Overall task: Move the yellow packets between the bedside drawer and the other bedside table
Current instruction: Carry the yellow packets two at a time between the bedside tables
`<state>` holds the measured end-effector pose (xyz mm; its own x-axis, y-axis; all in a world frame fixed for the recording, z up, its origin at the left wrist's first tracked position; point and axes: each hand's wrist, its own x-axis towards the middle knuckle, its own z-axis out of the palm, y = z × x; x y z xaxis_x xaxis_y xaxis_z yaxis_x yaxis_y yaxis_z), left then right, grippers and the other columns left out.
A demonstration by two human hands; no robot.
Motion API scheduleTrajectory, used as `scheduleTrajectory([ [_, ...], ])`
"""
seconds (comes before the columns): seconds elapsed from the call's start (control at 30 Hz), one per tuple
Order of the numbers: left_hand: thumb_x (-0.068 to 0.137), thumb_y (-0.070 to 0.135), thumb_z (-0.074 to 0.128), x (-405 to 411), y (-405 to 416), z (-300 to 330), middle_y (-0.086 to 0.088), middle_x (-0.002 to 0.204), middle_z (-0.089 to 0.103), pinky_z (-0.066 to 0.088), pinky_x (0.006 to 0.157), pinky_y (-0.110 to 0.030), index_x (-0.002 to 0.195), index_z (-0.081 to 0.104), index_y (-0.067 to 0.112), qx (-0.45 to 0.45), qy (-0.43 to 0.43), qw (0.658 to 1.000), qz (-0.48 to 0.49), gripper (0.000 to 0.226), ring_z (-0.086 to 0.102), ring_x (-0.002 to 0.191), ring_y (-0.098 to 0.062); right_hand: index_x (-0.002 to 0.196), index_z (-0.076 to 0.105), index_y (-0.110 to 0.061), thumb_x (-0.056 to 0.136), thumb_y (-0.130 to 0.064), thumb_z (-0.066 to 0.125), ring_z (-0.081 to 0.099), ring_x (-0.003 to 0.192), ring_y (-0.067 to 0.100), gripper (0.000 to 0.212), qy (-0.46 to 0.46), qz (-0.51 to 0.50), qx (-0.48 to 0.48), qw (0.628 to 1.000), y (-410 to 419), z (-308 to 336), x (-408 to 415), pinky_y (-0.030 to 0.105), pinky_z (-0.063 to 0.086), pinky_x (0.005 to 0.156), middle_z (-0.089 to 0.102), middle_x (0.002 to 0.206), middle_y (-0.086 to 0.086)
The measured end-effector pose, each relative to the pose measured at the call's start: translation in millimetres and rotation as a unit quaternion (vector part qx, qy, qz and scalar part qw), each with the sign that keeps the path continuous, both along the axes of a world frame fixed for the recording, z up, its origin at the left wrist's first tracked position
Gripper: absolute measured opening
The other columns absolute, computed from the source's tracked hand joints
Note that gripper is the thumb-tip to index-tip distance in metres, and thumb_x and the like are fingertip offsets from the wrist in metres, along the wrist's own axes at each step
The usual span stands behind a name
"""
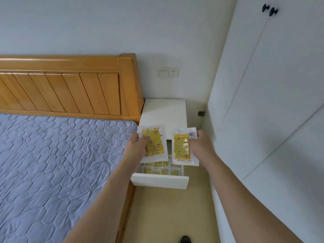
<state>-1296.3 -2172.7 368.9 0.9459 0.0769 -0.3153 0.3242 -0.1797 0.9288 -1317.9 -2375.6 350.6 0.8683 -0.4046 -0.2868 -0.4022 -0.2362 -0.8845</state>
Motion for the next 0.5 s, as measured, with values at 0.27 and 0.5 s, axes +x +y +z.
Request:
scheduleTrajectory([
  [0.27, 0.094, 0.018, 0.059, 173, -23, -176, -0.006, 0.096, 0.072, 0.057, 0.086, -0.049, 0.093, 0.061, 0.022, 0.113, 0.100, 0.987, -0.047, 0.005, 0.070, 0.093, -0.029, 0.133, 0.036, -0.026, 0.085, 0.006, 0.043, 0.062, 0.082, 0.023, 0.058, 0.117, 0.119, -0.079, 0.983, -18, -167, 165, 0.043, 0.055, 0.068, 0.058, 0.092, 0.003],
  [0.5, 0.095, 0.015, 0.059, 248, -37, -413, 0.003, 0.092, 0.067, 0.057, 0.073, -0.032, 0.103, 0.059, 0.020, 0.167, 0.201, 0.959, -0.109, 0.009, 0.065, 0.083, -0.013, 0.137, 0.031, -0.020, 0.084, 0.008, 0.038, 0.052, 0.067, 0.017, 0.061, 0.204, 0.210, -0.169, 0.941, -15, -389, 229, 0.029, 0.035, 0.051, 0.053, 0.087, 0.002],
])
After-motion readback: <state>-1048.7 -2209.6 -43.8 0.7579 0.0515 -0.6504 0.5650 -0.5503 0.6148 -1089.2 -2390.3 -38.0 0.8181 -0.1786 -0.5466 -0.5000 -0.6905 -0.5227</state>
